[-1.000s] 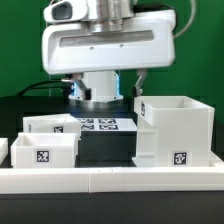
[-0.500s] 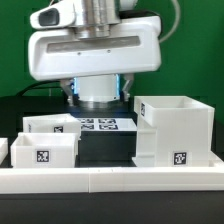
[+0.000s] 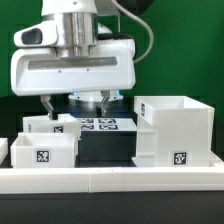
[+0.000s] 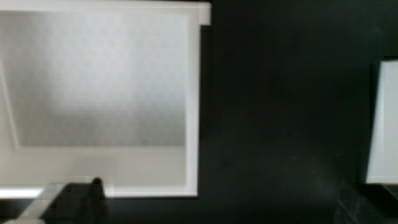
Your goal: Assemble drawer
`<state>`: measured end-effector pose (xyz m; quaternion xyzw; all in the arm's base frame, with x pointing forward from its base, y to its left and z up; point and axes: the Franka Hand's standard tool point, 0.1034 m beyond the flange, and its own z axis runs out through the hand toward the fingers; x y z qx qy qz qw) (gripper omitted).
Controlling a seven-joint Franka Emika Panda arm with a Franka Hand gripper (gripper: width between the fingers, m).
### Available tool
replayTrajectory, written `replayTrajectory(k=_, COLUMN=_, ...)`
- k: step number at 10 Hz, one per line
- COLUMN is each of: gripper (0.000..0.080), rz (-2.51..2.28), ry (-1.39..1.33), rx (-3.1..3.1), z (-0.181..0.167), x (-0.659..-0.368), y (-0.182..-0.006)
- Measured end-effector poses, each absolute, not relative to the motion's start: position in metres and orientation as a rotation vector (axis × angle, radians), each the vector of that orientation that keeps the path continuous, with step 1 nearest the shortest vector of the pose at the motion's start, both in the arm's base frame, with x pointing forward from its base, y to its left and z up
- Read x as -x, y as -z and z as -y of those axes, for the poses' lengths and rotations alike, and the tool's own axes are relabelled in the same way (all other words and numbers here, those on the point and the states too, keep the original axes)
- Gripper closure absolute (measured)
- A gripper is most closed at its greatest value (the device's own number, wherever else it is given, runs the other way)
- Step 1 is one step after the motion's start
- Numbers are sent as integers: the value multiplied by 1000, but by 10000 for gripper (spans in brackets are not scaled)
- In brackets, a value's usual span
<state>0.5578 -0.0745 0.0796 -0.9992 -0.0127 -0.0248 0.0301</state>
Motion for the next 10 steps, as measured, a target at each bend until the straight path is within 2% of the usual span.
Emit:
replayTrajectory(k=2, gripper=151, rz=92, ry=93, rx=3095, z=78, x=-556, y=-66)
replayTrajectory(k=6, gripper=151, rz=103, ry=94, rx=3095, z=79, x=-556, y=-66)
replayTrajectory(k=10, gripper=151, rz=146, ry=80, rx=3112, z=84, x=-537, y=-39)
